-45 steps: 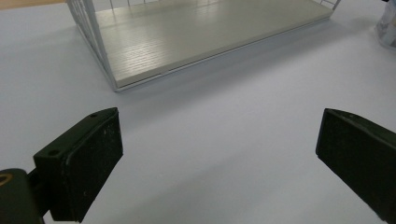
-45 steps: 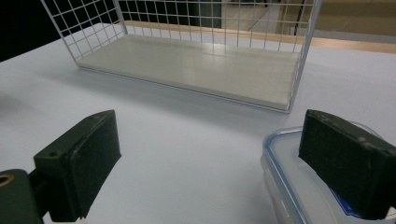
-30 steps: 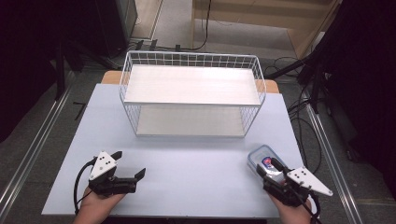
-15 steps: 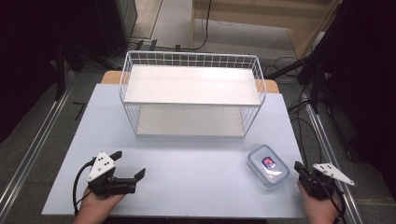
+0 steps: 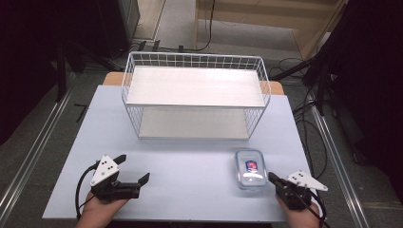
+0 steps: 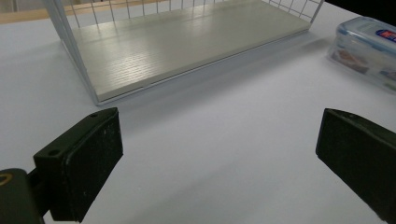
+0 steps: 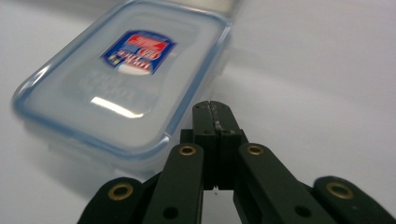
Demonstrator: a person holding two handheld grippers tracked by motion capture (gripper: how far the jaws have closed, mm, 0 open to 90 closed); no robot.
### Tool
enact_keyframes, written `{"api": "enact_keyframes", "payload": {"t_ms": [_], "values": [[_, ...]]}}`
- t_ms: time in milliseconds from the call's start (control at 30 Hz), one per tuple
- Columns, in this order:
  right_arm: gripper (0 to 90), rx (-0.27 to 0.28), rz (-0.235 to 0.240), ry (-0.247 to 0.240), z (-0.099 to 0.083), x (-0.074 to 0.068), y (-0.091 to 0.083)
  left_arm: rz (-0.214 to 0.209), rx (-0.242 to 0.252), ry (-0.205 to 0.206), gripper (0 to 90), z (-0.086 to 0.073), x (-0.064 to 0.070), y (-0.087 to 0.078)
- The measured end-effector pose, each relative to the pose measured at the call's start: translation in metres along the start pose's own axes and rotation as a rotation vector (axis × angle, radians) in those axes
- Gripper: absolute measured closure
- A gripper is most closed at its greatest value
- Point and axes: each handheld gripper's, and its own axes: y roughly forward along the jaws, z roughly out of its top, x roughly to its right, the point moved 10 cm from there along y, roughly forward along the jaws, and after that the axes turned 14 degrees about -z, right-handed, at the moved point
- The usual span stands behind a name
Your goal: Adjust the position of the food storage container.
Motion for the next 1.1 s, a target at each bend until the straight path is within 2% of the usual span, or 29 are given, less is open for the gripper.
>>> {"api": "enact_keyframes", "payload": {"t_ms": [33, 67, 100, 167, 233, 267, 300, 333, 367, 400, 467, 533, 567, 600, 633, 667, 733, 767, 800, 833, 867, 900, 933, 967, 1000, 1033, 1067, 1100], "values": [[90.0, -0.006, 0.046, -0.032, 0.001, -0.021, -0.002, -0.001, -0.001, 0.001, 0.8, 0.0, 0.0, 0.0], [90.0, -0.006, 0.058, -0.041, 0.001, -0.027, -0.002, -0.001, 0.0, 0.003, 0.8, 0.001, 0.001, -0.001], [90.0, -0.006, 0.058, -0.041, 0.001, -0.027, -0.002, -0.002, 0.003, 0.004, 0.8, 0.001, 0.001, -0.001], [90.0, -0.009, 0.091, -0.066, 0.001, -0.042, -0.004, -0.001, 0.002, 0.007, 0.9, 0.001, 0.001, -0.001], [90.0, -0.002, 0.114, -0.077, 0.003, -0.052, -0.006, -0.004, 0.004, 0.005, 0.8, 0.001, 0.001, -0.001], [90.0, 0.003, 0.132, -0.099, 0.005, -0.063, -0.007, -0.008, 0.003, 0.004, 0.9, 0.001, 0.001, -0.001], [90.0, 0.003, 0.132, -0.099, 0.005, -0.063, -0.007, -0.008, 0.003, 0.004, 0.9, 0.001, 0.001, -0.001], [90.0, 0.003, 0.155, -0.115, 0.006, -0.075, -0.007, -0.01, 0.004, 0.004, 0.9, 0.001, 0.002, -0.001], [90.0, 0.003, 0.155, -0.115, 0.006, -0.075, -0.007, -0.01, 0.004, 0.004, 0.9, 0.001, 0.002, -0.001], [90.0, 0.005, 0.167, -0.125, 0.007, -0.081, -0.007, -0.007, 0.004, 0.005, 0.9, 0.001, 0.002, -0.001], [90.0, 0.006, 0.193, -0.144, 0.01, -0.095, -0.007, -0.008, 0.004, 0.006, 0.9, 0.0, 0.002, 0.0], [90.0, 0.012, 0.225, -0.175, 0.014, -0.116, -0.005, -0.011, 0.0, 0.006, 0.9, 0.0, 0.003, 0.0], [90.0, 0.01, 0.256, -0.199, 0.016, -0.133, -0.003, -0.007, -0.006, 0.004, 0.9, -0.001, 0.003, 0.0], [90.0, 0.01, 0.256, -0.199, 0.016, -0.133, -0.003, -0.007, -0.006, 0.004, 0.9, -0.001, 0.003, 0.0], [90.0, 0.011, 0.27, -0.214, 0.018, -0.141, -0.002, -0.005, -0.008, 0.004, 0.9, -0.002, 0.003, 0.0], [90.0, 0.028, 0.29, -0.203, 0.025, -0.149, -0.004, -0.004, -0.007, 0.005, 0.9, -0.002, 0.003, 0.0], [90.0, 0.036, 0.288, -0.192, 0.028, -0.147, -0.005, -0.001, -0.002, 0.003, 0.9, -0.001, 0.002, -0.002], [90.0, 0.059, 0.28, -0.16, 0.035, -0.139, -0.008, 0.001, 0.002, 0.007, 0.9, -0.001, 0.002, -0.003], [90.0, 0.078, 0.253, -0.129, 0.04, -0.125, -0.008, 0.005, 0.008, 0.004, 0.9, 0.0, 0.001, -0.004], [90.0, 0.091, 0.186, -0.085, 0.046, -0.099, -0.003, 0.01, 0.016, 0.001, 0.9, 0.0, -0.001, -0.006], [90.0, 0.091, 0.155, -0.07, 0.048, -0.088, 0.001, 0.01, 0.016, 0.001, 1.0, 0.0, -0.001, -0.006], [90.0, 0.091, 0.155, -0.07, 0.048, -0.088, 0.001, 0.015, 0.013, -0.001, 1.0, -0.001, -0.002, -0.006], [90.0, 0.086, 0.068, -0.039, 0.051, -0.059, 0.017, 0.017, 0.009, -0.007, 0.9, -0.002, -0.003, -0.006], [90.0, 0.086, 0.068, -0.039, 0.051, -0.059, 0.017, 0.017, 0.009, -0.007, 1.0, -0.002, -0.003, -0.006], [90.0, 0.069, 0.02, -0.041, 0.05, -0.045, 0.03, 0.017, 0.009, -0.004, 1.0, -0.002, -0.003, -0.006], [90.0, 0.069, 0.02, -0.041, 0.05, -0.045, 0.03, 0.017, 0.009, -0.004, 1.0, -0.002, -0.003, -0.006], [90.0, 0.056, -0.005, -0.054, 0.049, -0.039, 0.045, 0.017, 0.017, -0.003, 0.9, -0.001, -0.003, -0.006], [90.0, 0.056, -0.005, -0.054, 0.049, -0.039, 0.045, 0.017, 0.017, -0.003, 1.0, -0.001, -0.003, -0.006]]}}
